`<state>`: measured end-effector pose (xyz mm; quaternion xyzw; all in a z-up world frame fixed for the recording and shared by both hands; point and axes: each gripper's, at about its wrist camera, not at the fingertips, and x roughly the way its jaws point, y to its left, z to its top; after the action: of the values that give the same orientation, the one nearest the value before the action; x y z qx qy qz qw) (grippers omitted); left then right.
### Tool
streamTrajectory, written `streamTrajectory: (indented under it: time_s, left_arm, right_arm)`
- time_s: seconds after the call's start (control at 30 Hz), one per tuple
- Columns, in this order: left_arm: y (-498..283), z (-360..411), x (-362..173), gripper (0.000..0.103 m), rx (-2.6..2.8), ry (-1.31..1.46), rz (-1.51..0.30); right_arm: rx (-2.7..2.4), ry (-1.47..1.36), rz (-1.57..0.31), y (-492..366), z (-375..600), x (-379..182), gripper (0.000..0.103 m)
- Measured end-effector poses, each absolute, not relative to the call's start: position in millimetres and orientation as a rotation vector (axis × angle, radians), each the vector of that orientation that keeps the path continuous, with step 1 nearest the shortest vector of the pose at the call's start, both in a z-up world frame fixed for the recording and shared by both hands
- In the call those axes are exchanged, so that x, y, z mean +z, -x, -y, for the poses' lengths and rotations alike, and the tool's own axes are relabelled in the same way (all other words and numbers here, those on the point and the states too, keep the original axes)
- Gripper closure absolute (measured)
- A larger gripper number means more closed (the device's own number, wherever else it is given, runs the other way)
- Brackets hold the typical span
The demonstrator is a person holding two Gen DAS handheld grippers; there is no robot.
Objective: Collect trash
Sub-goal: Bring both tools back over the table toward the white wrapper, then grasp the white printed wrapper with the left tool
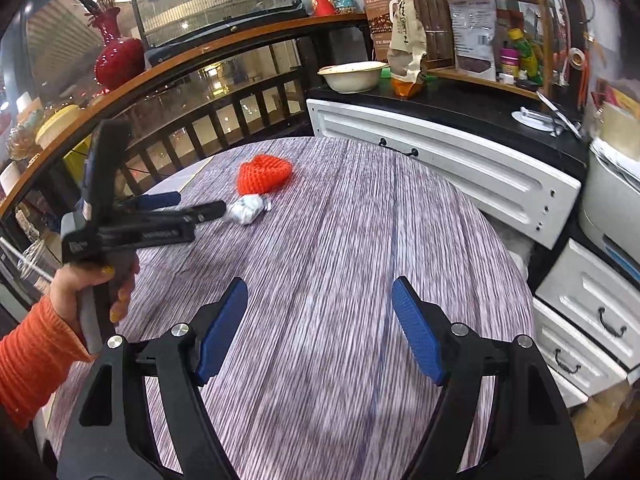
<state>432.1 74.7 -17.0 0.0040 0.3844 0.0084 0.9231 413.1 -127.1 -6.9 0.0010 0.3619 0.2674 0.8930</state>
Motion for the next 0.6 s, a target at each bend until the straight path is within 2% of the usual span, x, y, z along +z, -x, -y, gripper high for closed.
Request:
streamTrajectory:
  time_s: [0.17, 0.27, 0.37, 0.43, 0.53, 0.6]
  left_arm:
    - [-453, -72, -31, 0.015, 0.008, -0.053, -0.831]
    - [-462, -68, -36, 0.025, 0.005, -0.086, -0.843]
    - [-469, -68, -44, 0.041, 0.0, -0.091, -0.885]
    - [-468, -71, -48, 0.056, -0.001, -0.071, -0.899]
    - [-465, -73, -46, 0.064, -0.005, -0.043, -0.889]
    - [-462, -75, -43, 0.065, -0.01, -0.024, -0.882]
  right_arm:
    - [0.535, -0.014, -0.772, -446, 117, -13, 0.029]
    - [0.527, -0.009, -0.78, -461, 110, -17, 0.029]
    - [0.526, -0.026, -0.794, -475, 107, -20, 0.029]
    - [0.521, -0.031, -0.804, -485, 102, -23, 0.029]
    - [0.521, -0.041, -0.818, -496, 95, -25, 0.029]
    - [0.523, -0.053, -0.824, -501, 91, -26, 0.029]
